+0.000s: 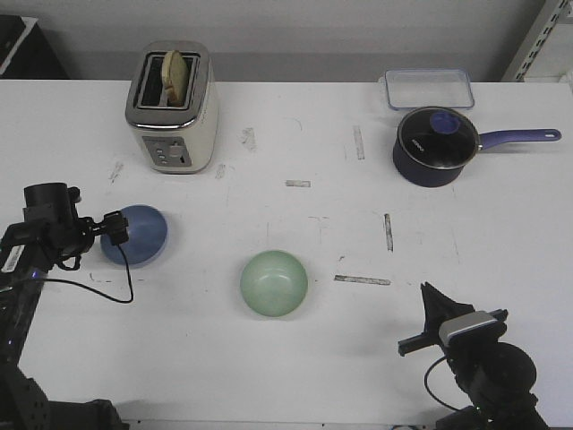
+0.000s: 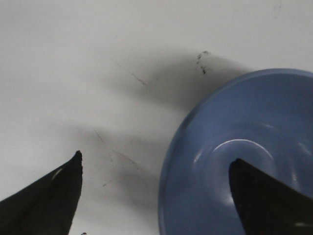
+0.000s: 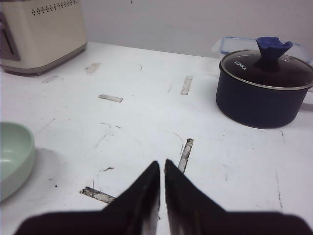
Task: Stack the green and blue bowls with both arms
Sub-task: 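Reach the left gripper to the light blue bowl and grasp its rim, then lift the blue bowl with the left gripper and lower it into the green bowl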
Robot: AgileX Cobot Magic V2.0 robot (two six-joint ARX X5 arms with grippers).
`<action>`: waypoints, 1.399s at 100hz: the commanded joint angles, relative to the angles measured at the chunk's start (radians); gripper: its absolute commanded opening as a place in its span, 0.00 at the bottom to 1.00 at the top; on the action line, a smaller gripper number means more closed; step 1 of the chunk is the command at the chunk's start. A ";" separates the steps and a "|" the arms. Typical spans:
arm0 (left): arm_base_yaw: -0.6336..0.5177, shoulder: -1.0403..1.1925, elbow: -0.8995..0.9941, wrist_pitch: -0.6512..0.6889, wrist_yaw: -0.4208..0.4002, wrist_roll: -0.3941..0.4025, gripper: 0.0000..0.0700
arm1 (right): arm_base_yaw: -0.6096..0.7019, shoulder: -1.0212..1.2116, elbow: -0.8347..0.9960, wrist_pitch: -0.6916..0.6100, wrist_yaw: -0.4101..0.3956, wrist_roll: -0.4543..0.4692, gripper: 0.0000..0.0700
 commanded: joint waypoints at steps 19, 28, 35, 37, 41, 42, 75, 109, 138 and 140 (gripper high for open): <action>0.003 0.068 0.013 0.003 0.001 -0.005 0.20 | 0.003 0.004 -0.003 0.008 0.000 0.006 0.01; 0.003 0.064 0.013 0.010 0.001 -0.004 0.04 | 0.003 0.004 -0.003 0.008 0.000 0.006 0.01; 0.003 0.064 0.013 0.016 0.001 -0.004 0.00 | 0.003 0.004 -0.003 0.008 0.000 0.006 0.01; 0.003 0.064 0.013 0.018 0.001 -0.004 0.00 | 0.003 0.004 -0.003 0.008 0.001 0.006 0.01; 0.003 0.062 0.013 0.023 0.001 -0.004 0.00 | 0.003 0.004 -0.003 0.008 0.000 0.006 0.01; 0.003 0.061 0.013 0.023 0.001 -0.004 0.00 | 0.003 0.004 -0.003 0.008 0.000 0.006 0.01; -0.005 -0.012 0.100 0.021 0.125 -0.025 0.00 | 0.003 0.004 -0.003 0.008 0.000 0.006 0.01; -0.316 -0.216 0.144 0.031 0.210 -0.132 0.00 | 0.003 0.004 -0.003 0.007 0.000 0.006 0.01; -0.735 -0.196 0.144 0.016 0.204 -0.131 0.00 | 0.003 0.004 -0.003 0.007 0.000 0.006 0.01; -0.755 -0.188 0.144 0.014 0.201 -0.130 0.00 | 0.003 0.004 -0.003 0.008 0.000 0.006 0.01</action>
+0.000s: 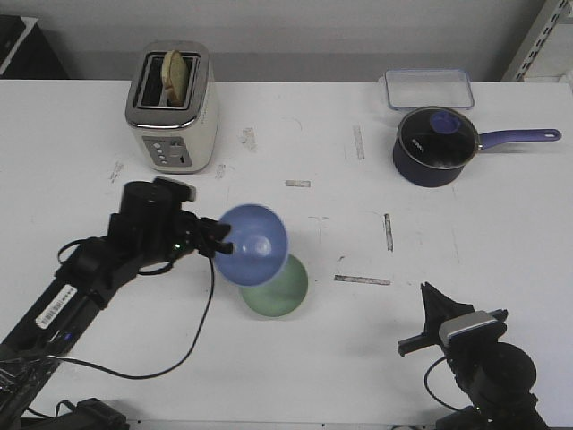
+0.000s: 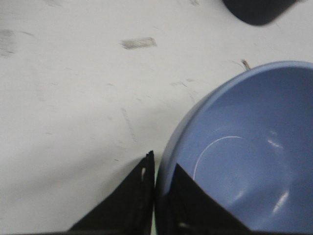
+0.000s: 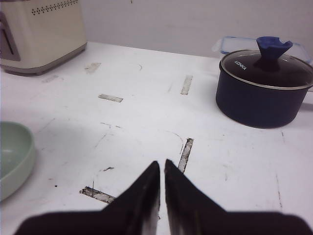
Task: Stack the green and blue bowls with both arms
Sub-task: 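Lift the blue bowl with the left gripper and lower it into the green bowl, then release the blue bowl and retract the left gripper toward the robot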
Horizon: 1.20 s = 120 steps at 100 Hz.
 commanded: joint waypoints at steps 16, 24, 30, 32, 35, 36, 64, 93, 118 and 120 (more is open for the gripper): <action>-0.156 0.119 0.018 -0.020 -0.074 -0.009 0.00 | 0.003 0.004 -0.002 0.007 0.000 0.006 0.01; -0.170 0.168 0.018 -0.027 -0.090 -0.008 0.00 | 0.003 0.004 -0.002 0.008 0.000 0.006 0.01; -0.170 0.198 0.018 -0.034 -0.090 -0.009 0.00 | 0.003 0.004 -0.002 0.007 0.000 0.006 0.01; -0.170 0.208 0.018 -0.036 -0.090 -0.009 0.00 | 0.003 0.004 -0.002 0.008 0.000 0.006 0.01; -0.170 0.223 0.018 -0.040 -0.091 -0.008 0.00 | 0.003 0.004 -0.002 0.008 0.000 0.006 0.01; -0.170 0.230 0.018 -0.042 -0.092 -0.008 0.00 | 0.003 0.004 -0.002 0.008 0.000 0.006 0.01; -0.171 0.288 0.018 -0.045 -0.101 0.014 0.00 | 0.003 0.004 -0.002 0.008 0.000 0.006 0.01; -0.171 0.278 0.019 -0.026 -0.101 0.010 0.72 | 0.003 0.004 -0.002 0.008 0.000 0.006 0.01; -0.168 0.244 0.084 -0.022 -0.101 0.010 0.96 | 0.003 0.004 -0.002 0.008 0.000 0.006 0.01; -0.168 0.241 0.095 -0.022 -0.101 0.010 0.96 | 0.003 0.004 -0.002 0.008 0.000 0.006 0.01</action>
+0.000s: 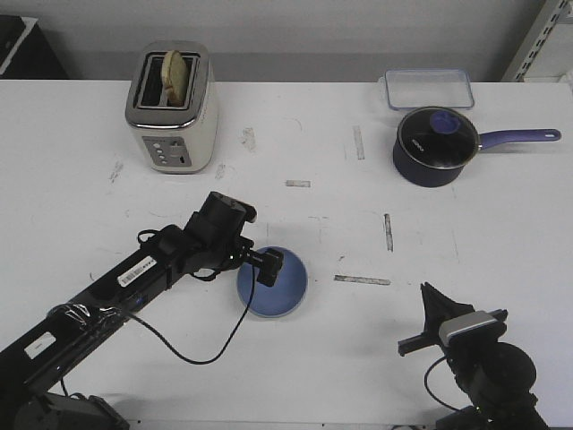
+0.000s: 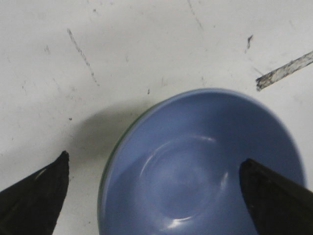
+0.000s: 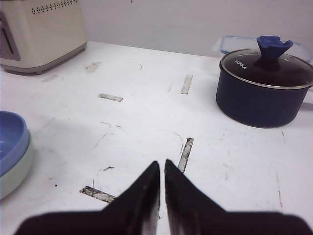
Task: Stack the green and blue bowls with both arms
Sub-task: 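Release the blue bowl and retract the left gripper toward the robot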
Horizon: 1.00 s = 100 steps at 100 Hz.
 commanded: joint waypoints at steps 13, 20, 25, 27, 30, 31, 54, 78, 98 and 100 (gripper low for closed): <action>0.000 -0.054 0.140 0.008 -0.008 0.010 0.92 | 0.003 0.004 -0.001 0.008 0.000 0.006 0.01; 0.009 -0.077 0.185 0.008 -0.044 0.013 0.90 | 0.003 0.004 -0.001 0.008 0.000 0.006 0.01; 0.015 -0.097 0.211 0.008 -0.087 0.018 0.79 | 0.003 0.004 -0.001 0.008 0.000 0.006 0.01; 0.018 -0.105 0.219 0.009 -0.107 0.019 0.72 | 0.003 0.004 -0.001 0.008 0.000 0.006 0.01; 0.024 -0.118 0.231 0.009 -0.138 0.026 0.61 | 0.003 0.004 -0.001 0.008 0.000 0.006 0.01; 0.026 -0.123 0.234 0.009 -0.147 0.029 0.57 | 0.003 0.004 -0.001 0.008 0.000 0.006 0.01; 0.120 -0.233 0.245 -0.020 -0.237 0.224 0.00 | 0.003 0.004 -0.001 0.008 0.000 0.006 0.01; 0.291 -0.311 0.205 -0.138 -0.232 0.282 0.00 | 0.003 0.004 -0.001 0.008 0.000 0.006 0.01; 0.422 -0.500 -0.055 0.007 -0.232 0.265 0.00 | 0.003 0.004 -0.001 0.008 0.000 0.006 0.01; 0.431 -0.526 -0.090 0.028 -0.232 0.263 0.00 | 0.003 0.004 -0.001 0.008 0.000 0.006 0.01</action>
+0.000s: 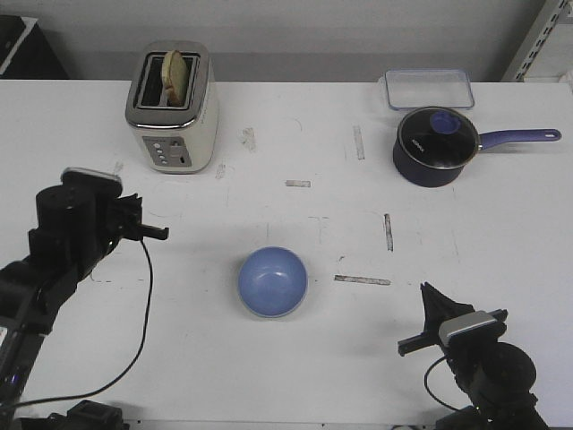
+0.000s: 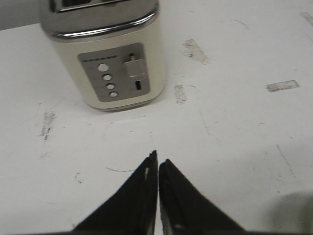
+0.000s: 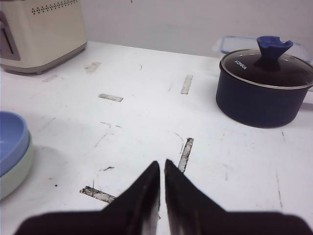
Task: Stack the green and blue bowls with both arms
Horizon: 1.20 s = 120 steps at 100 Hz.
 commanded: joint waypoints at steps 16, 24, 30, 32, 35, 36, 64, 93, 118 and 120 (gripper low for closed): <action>0.063 -0.309 -0.372 0.230 0.002 -0.018 0.00 | 0.003 0.004 -0.001 0.008 0.000 0.006 0.01; 0.072 -0.422 -0.500 0.301 0.002 -0.018 0.00 | 0.003 0.004 -0.001 0.008 0.000 0.006 0.01; 0.076 -0.516 -0.605 0.366 0.002 -0.019 0.00 | 0.003 0.004 -0.001 0.008 0.000 0.006 0.01; 0.077 -0.537 -0.628 0.380 0.002 -0.021 0.00 | 0.003 0.004 -0.001 0.008 0.000 0.006 0.01; 0.077 -0.578 -0.672 0.406 0.002 -0.024 0.00 | 0.003 0.004 -0.001 0.009 0.000 0.006 0.01; 0.077 -0.591 -0.686 0.415 0.002 -0.025 0.00 | 0.003 0.004 -0.001 0.009 0.000 0.006 0.01; 0.077 -0.825 -0.892 0.472 0.001 -0.047 0.00 | 0.003 0.004 -0.001 0.010 0.000 0.006 0.01; 0.077 -0.889 -0.892 0.457 0.001 -0.047 0.00 | 0.003 0.003 -0.001 0.013 0.007 0.002 0.01; 0.077 -0.894 -0.892 0.457 0.001 -0.047 0.00 | 0.003 0.003 -0.001 0.013 0.007 0.002 0.01; 0.077 -0.894 -0.892 0.457 0.001 -0.047 0.00 | 0.003 0.003 -0.001 0.013 0.007 0.002 0.01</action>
